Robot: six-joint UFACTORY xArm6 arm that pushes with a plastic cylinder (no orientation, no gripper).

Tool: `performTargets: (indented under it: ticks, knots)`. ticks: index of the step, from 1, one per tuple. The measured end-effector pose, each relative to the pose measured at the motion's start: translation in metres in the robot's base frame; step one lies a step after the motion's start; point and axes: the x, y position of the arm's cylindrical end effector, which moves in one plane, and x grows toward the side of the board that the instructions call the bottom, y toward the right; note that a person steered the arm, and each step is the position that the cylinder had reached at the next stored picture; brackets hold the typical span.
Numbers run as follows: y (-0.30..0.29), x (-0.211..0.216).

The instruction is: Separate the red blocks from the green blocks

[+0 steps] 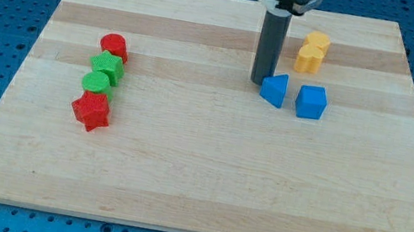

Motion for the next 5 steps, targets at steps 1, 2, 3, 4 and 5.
performTargets:
  ticks: [1, 2, 3, 4, 5]
  knots:
    - [0.012, 0.003]
    - [0.032, 0.005]
    - [0.038, 0.005]
    - [0.027, 0.005]
    - [0.007, -0.002]
